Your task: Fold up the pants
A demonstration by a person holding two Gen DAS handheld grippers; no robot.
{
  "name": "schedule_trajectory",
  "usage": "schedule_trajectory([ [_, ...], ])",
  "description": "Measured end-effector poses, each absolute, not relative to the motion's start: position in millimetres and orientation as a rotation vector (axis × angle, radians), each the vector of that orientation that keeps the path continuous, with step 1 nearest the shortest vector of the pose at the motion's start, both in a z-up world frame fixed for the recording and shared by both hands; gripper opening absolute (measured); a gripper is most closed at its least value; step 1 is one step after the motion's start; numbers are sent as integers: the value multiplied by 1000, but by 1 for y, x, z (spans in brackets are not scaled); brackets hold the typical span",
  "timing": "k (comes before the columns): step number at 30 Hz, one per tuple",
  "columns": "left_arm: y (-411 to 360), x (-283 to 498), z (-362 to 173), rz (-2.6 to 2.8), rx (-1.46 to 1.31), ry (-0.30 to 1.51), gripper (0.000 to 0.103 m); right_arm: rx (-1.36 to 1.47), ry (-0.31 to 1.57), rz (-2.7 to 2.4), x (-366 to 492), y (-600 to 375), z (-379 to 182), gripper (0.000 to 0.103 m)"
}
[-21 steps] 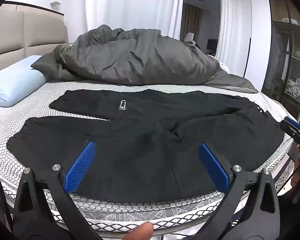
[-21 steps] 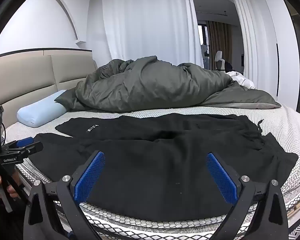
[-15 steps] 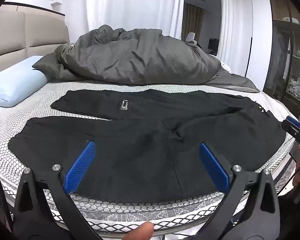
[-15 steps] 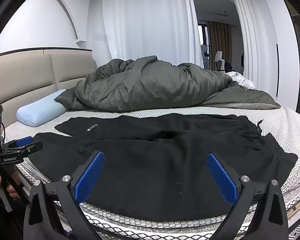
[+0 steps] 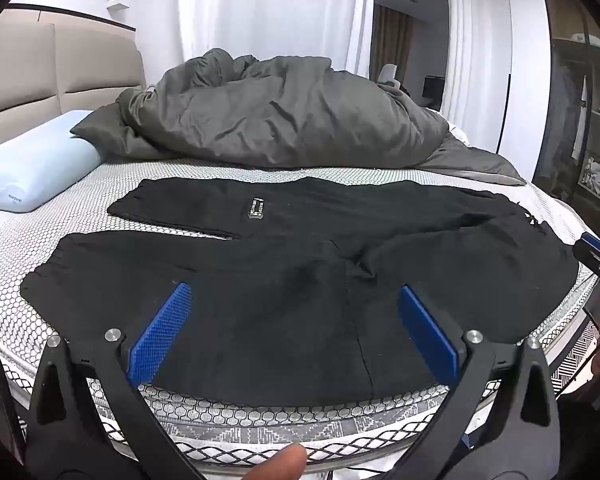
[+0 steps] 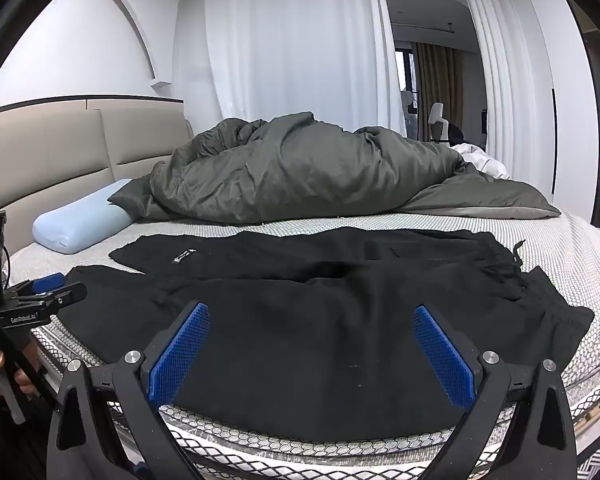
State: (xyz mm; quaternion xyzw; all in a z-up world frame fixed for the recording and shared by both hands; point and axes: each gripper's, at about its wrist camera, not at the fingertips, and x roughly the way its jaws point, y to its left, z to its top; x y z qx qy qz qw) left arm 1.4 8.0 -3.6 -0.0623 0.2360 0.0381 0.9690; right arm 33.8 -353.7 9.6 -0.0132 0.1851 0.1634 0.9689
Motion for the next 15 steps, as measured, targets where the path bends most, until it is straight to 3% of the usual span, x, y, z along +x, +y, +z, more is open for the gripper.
schedule_trajectory([
  [15, 10, 1, -2, 87, -126, 470, 103, -28, 376, 319, 34, -352, 9, 103],
])
